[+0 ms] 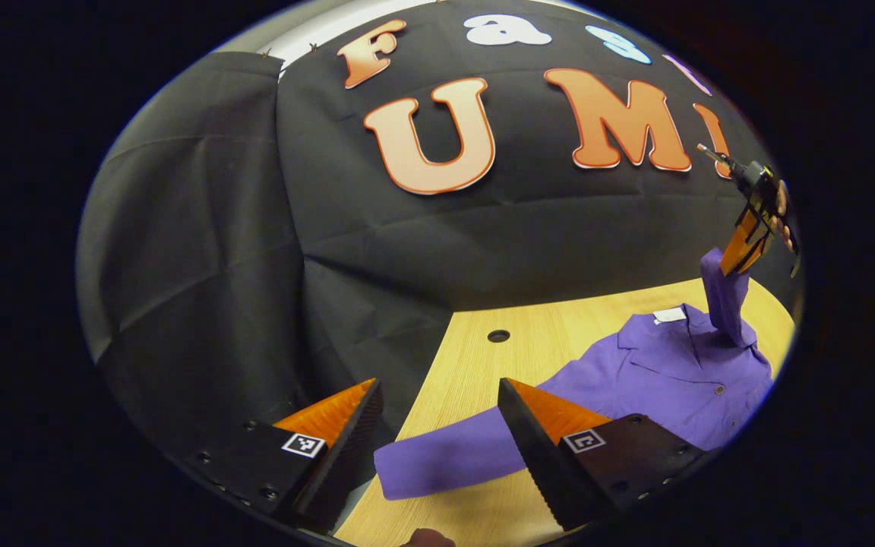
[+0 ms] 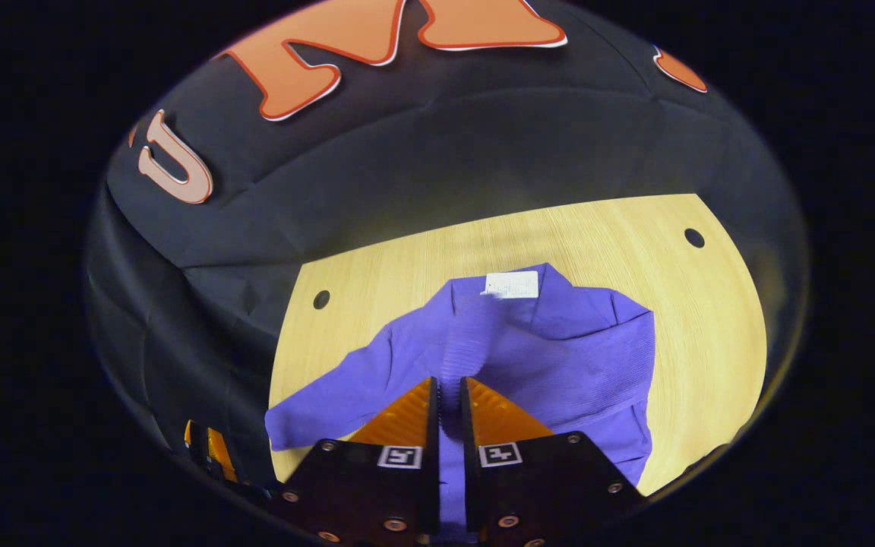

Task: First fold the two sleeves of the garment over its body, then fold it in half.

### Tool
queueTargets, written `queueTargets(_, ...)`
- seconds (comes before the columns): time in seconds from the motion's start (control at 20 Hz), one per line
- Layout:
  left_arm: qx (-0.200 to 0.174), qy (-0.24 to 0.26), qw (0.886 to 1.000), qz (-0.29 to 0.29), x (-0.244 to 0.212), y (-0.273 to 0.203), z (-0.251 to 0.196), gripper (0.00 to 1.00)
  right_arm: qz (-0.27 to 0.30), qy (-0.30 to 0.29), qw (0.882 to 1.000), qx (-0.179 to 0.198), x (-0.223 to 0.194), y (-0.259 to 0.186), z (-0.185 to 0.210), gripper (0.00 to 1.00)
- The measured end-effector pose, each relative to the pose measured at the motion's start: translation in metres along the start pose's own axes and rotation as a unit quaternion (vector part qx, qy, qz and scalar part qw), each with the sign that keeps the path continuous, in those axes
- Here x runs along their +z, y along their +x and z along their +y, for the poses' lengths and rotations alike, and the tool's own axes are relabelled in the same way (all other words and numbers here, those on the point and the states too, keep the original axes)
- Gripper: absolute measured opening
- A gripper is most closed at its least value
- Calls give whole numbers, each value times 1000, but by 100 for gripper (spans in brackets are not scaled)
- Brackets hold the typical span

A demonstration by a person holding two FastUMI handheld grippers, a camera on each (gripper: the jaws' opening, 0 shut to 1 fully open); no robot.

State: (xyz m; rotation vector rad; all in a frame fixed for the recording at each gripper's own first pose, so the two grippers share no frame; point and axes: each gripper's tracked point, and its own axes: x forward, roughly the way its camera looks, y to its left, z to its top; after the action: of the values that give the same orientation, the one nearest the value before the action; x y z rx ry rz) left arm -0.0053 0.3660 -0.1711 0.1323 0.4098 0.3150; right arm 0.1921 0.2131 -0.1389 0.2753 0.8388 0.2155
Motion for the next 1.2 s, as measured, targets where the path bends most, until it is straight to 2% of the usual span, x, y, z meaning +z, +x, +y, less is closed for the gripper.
queueTargets(0.05,1,-6,1000,11,-4,5,3,98,-8,0,1000,10,2,-6,6,19)
queueTargets(0.15,3,-16,1000,26,-8,13,6,98,-31,-9,999,23,10,-22,8,25)
queueTargets(0.3,-1,-43,997,60,-20,25,6,98,-86,-28,995,28,30,-51,1,41)
queueTargets(0.35,-6,-58,995,79,-27,28,5,97,-107,-34,993,27,37,-64,-4,35)
queueTargets(0.4,-12,-75,992,100,-34,31,2,98,-129,-41,990,24,45,-77,-9,52)
queueTargets(0.45,-15,-95,988,123,-43,34,2,98,-149,-49,987,21,50,-89,-13,49)
queueTargets(0.5,-17,-113,982,148,-52,36,3,98,-168,-58,984,16,55,-101,-18,69)
queueTargets(0.6,-20,-148,968,200,-73,41,2,98,-205,-75,976,1,60,-127,-30,83)
queueTargets(0.7,-26,-173,953,246,-92,45,0,99,-239,-87,967,-14,63,-151,-44,92)
queueTargets(0.8,-23,-178,942,284,-110,49,6,100,-261,-98,960,-27,60,-168,-55,95)
queueTargets(1.0,-11,-157,927,341,-135,56,29,100,-300,-124,944,-60,54,-203,-76,95)
queueTargets(1.1,-5,-150,918,366,-148,61,44,100,-308,-130,940,-66,47,-215,-77,95)
queueTargets(1.2,-13,-156,904,398,-166,64,47,100,-312,-131,939,-64,38,-223,-78,95)
